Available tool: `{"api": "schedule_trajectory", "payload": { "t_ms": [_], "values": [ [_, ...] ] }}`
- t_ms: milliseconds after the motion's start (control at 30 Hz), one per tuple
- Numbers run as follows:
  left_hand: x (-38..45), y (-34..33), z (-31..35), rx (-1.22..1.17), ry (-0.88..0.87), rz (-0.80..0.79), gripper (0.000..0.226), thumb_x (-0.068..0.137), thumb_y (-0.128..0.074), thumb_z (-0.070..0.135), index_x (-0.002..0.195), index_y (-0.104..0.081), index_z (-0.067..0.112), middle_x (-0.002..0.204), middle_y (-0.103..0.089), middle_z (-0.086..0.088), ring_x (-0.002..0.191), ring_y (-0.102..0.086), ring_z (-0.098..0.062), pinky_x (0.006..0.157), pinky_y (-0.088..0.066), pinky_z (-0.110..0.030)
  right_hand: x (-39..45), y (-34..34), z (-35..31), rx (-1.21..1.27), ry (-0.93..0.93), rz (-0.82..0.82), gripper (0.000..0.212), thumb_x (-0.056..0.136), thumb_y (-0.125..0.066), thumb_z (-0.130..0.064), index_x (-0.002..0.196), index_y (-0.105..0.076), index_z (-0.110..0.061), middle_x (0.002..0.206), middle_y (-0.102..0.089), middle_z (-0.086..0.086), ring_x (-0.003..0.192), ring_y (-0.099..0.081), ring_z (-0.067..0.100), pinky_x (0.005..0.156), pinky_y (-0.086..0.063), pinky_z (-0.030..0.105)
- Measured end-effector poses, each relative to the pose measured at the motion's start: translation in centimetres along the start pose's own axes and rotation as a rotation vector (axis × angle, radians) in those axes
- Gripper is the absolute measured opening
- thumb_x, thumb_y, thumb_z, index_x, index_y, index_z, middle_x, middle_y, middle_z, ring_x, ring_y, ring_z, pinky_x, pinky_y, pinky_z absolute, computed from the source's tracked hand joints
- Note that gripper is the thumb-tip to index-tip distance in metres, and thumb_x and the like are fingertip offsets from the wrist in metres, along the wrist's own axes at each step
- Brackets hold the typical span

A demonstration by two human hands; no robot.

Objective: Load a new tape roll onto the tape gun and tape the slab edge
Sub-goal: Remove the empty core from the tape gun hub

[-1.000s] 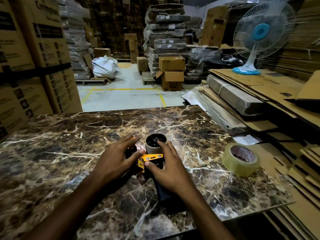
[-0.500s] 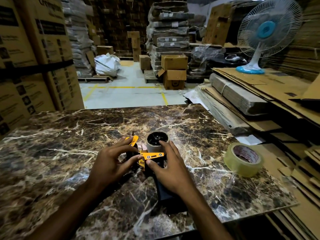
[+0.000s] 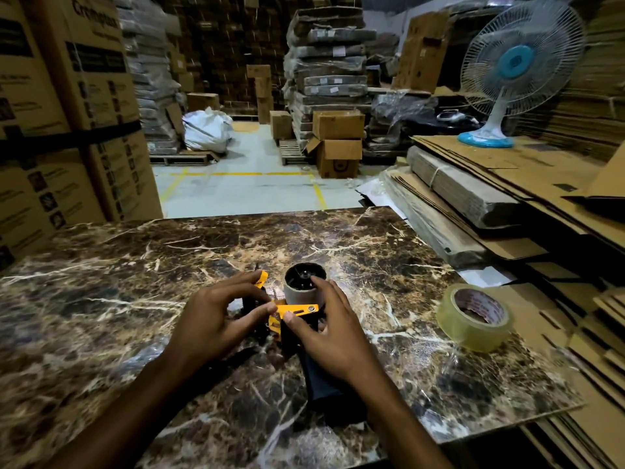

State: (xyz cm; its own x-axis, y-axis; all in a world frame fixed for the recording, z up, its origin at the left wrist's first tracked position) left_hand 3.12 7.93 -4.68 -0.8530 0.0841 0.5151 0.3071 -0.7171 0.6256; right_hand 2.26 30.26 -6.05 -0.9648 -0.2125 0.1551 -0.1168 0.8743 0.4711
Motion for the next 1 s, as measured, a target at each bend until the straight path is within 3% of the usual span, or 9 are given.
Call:
{"api": "schedule_trajectory", "payload": {
  "t_ms": [133,200,300,467,567,700,800,900,1000],
  "values": [
    [3.9,0.1,1.1,0.054,0.079,-0.062,0.055,0.086,-0.061,0.07,0.131,-0.072,0.04,0.14,-0.071,0.008,0.126,-0.068,-0.019,0.099,-0.053,-0.037,2.1,1.5,-0.7,0.006,-0.118,0.109,0.074,0.09,-0.058,-0.066,0.152,-0.041,-0.03,0.15,-0.053,0.001,0.13,-0.057,0.022,0.105,-0.05,0.041],
    [7.1,-0.6,1.2,0.137,0.143,-0.188,0.067,0.085,-0.058,0.073,0.139,-0.067,0.035,0.134,-0.074,0.003,0.113,-0.073,-0.022,0.093,-0.055,-0.036,4.0,2.0,-0.7,-0.113,-0.226,0.1,0.072,0.09,-0.05,-0.072,0.136,-0.057,-0.016,0.134,-0.063,0.01,0.116,-0.065,0.028,0.096,-0.055,0.044],
    [11.0,-2.6,0.4,0.342,0.229,-0.462,0.064,0.091,-0.054,0.075,0.13,-0.073,0.027,0.12,-0.079,-0.002,0.099,-0.072,-0.019,0.084,-0.056,-0.032,6.3,2.2,-0.3,-0.211,-0.341,0.044,0.079,0.079,-0.044,-0.081,0.1,-0.066,-0.008,0.102,-0.073,0.015,0.087,-0.073,0.037,0.077,-0.063,0.05],
    [13.4,-4.4,-0.8,0.207,0.336,-0.674,0.053,0.102,-0.058,0.054,0.098,-0.082,0.007,0.086,-0.077,-0.011,0.065,-0.059,-0.015,0.061,-0.042,-0.029,7.7,2.9,-0.3,-0.009,-0.439,-0.023,0.07,0.084,-0.068,-0.065,0.106,-0.064,0.002,0.088,-0.074,0.017,0.052,-0.074,0.027,0.045,-0.055,0.032],
    [13.6,-4.2,-0.9,0.139,0.365,-0.717,0.049,0.102,-0.062,0.047,0.093,-0.081,0.003,0.081,-0.073,-0.014,0.067,-0.06,-0.018,0.065,-0.044,-0.03,8.2,3.1,0.4,0.115,-0.439,-0.051,0.057,0.081,-0.079,-0.055,0.086,-0.062,-0.001,0.075,-0.068,0.011,0.056,-0.073,0.028,0.059,-0.065,0.048],
    [13.9,-3.8,-0.7,0.105,0.403,-0.792,0.039,0.102,-0.065,0.042,0.105,-0.081,0.006,0.095,-0.077,-0.013,0.076,-0.063,-0.015,0.067,-0.047,-0.025,8.8,3.1,1.6,0.082,-0.403,-0.046,0.058,0.058,-0.083,-0.065,0.064,-0.054,-0.015,0.053,-0.051,0.001,0.059,-0.064,0.028,0.065,-0.059,0.068],
    [14.3,-3.8,0.0,0.058,0.458,-0.857,0.035,0.105,-0.062,0.031,0.114,-0.077,0.001,0.096,-0.072,-0.008,0.08,-0.063,-0.015,0.063,-0.049,-0.019,8.6,3.6,0.4,0.099,-0.392,-0.084,0.045,0.077,-0.086,-0.046,0.075,-0.061,-0.009,0.06,-0.053,0.009,0.055,-0.063,0.028,0.056,-0.062,0.059],
    [14.5,-3.7,0.3,0.012,0.519,-0.918,0.03,0.105,-0.061,0.03,0.109,-0.077,0.005,0.084,-0.074,0.003,0.076,-0.064,-0.014,0.062,-0.049,-0.024,8.8,4.2,-0.3,0.069,-0.379,-0.134,0.033,0.086,-0.082,-0.035,0.089,-0.067,-0.006,0.075,-0.061,0.018,0.049,-0.064,0.023,0.041,-0.053,0.028],
    [14.6,-3.4,-0.4,-0.039,0.566,-0.908,0.029,0.102,-0.065,0.031,0.107,-0.079,0.006,0.073,-0.074,0.009,0.066,-0.064,-0.01,0.064,-0.046,-0.027,9.5,4.3,-0.5,0.001,-0.339,-0.154,0.035,0.085,-0.082,-0.039,0.086,-0.073,-0.005,0.073,-0.062,0.015,0.06,-0.06,0.022,0.058,-0.049,0.031]
  ]
}}
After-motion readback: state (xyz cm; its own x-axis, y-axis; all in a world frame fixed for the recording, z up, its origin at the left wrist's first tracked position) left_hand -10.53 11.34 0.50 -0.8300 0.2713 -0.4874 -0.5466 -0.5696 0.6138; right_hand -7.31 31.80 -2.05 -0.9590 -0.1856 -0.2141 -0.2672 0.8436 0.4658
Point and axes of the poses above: each hand's wrist, its own x-axis towards the middle knuckle, its own y-axis out of the back of the hand, z = x × y, the point moved 1 cm from there along x, towards the middle knuckle
